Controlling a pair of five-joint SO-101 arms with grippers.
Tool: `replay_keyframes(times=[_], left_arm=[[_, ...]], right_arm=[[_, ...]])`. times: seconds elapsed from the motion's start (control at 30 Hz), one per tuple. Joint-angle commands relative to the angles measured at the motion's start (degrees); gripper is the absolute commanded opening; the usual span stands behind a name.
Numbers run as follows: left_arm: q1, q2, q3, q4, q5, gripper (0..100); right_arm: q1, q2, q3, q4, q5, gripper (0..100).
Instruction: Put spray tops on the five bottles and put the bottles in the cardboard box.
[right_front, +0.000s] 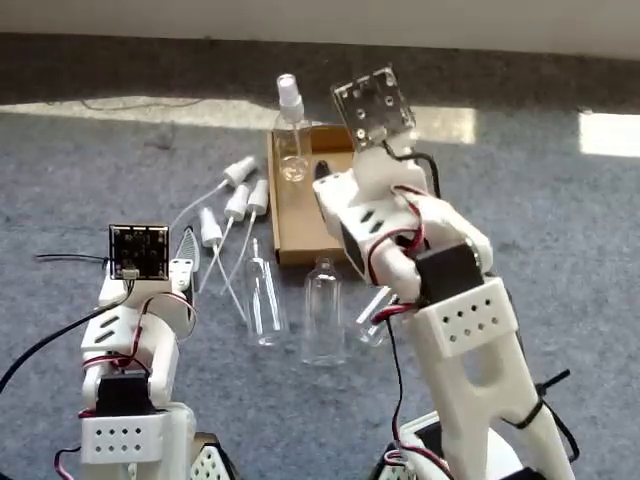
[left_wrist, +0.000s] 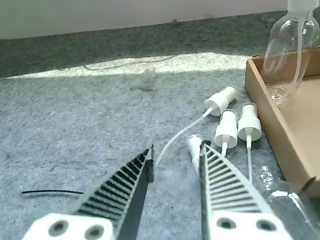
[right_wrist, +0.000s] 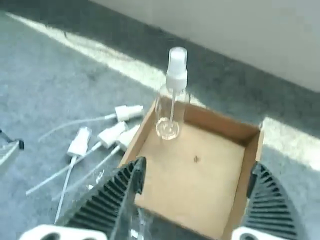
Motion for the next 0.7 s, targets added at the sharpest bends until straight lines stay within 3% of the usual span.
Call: replay_keyframes(times=[0.0, 0.13, 0.37, 0.67], left_arm=[[1.01, -0.75, -0.48, -1.32, 0.09, 15], [1.01, -0.75, -0.48, -1.32, 0.09, 15], [1.10, -0.66, -0.48, -1.32, 0.09, 15], [1.10, -0.66, -0.48, -1.32, 0.09, 15]], right_arm=[[0.66, -6.20, 3.91, 5.14, 0.53, 28.2], [3.56, -7.52, 9.54, 6.29, -0.26, 28.2], [10.33, -1.19, 15.69, 6.29, -11.60, 28.2], [10.95, 9.71, 14.90, 10.68, -19.43, 28.2]])
